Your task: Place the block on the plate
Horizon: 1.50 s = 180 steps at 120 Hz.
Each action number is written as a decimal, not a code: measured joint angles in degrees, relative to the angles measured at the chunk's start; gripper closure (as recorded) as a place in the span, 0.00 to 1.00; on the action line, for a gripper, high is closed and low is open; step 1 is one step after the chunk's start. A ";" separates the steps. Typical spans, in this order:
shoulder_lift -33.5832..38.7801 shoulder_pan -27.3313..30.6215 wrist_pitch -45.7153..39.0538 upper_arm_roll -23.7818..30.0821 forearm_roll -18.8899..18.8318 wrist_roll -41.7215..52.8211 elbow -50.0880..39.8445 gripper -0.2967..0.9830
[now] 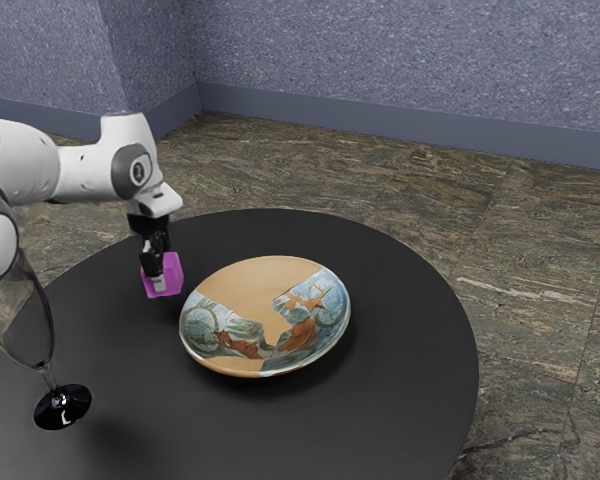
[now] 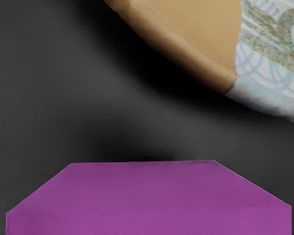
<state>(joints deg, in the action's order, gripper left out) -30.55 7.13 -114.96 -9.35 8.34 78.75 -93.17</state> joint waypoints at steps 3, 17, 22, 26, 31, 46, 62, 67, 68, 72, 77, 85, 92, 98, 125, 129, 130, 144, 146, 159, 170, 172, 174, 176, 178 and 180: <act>1.00 -0.01 0.22 -0.02 -0.05 -0.02 0.02 0.50; 5.26 -0.10 1.55 -0.05 -0.35 -0.22 0.13 0.49; 6.53 -0.20 2.10 -0.09 -0.42 -0.30 0.23 0.49; 7.54 -0.34 2.58 -0.21 -0.48 -0.37 0.33 0.49; 8.37 -0.48 3.28 -0.31 -0.59 -0.49 1.14 0.49; 7.49 -1.14 5.37 -0.35 -0.73 -0.97 5.02 0.49; 2.21 -4.50 8.09 -0.09 -0.74 -1.93 12.81 0.49; 0.69 -5.84 8.82 -0.06 -0.72 -2.29 14.76 0.49; 0.46 -6.06 8.96 -0.06 -0.71 -2.36 15.08 0.49; -0.48 -6.96 9.46 -0.07 -0.69 -2.67 16.12 0.49; -1.77 -8.12 10.00 -0.04 -0.67 -3.09 17.78 0.49; -3.85 -10.59 10.67 -0.01 -0.56 -3.82 20.22 0.49; -5.47 -12.78 11.20 -0.01 -0.46 -4.50 22.34 0.49; -6.51 -14.56 11.62 0.04 -0.40 -5.12 23.78 0.49; -7.70 -17.48 12.58 0.48 -0.27 -7.80 25.24 0.49; -7.78 -17.49 12.59 0.48 -0.28 -8.13 25.14 0.49; -7.84 -17.48 12.58 0.48 -0.28 -8.21 25.07 0.49; -8.81 -17.22 12.16 0.48 -0.21 -9.25 23.62 0.49; -8.87 -17.13 12.03 0.49 -0.19 -9.38 23.27 0.49; -9.12 -16.84 11.13 0.48 -0.12 -10.15 21.85 0.49; -9.21 -16.81 10.72 0.48 -0.08 -10.64 21.65 0.44; -9.21 -16.80 10.68 0.48 -0.07 -10.71 21.65 0.42; -9.21 -16.80 10.64 0.48 -0.06 -10.79 21.66 0.41; -9.22 -16.80 10.60 0.48 -0.04 -10.86 21.67 0.40; -9.22 -16.80 10.57 0.48 -0.02 -10.94 21.65 0.38; -9.22 -16.80 10.54 0.48 -0.01 -11.01 21.64 0.37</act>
<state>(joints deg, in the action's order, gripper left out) -39.77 -9.67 -104.41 -8.87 8.33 67.75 -71.53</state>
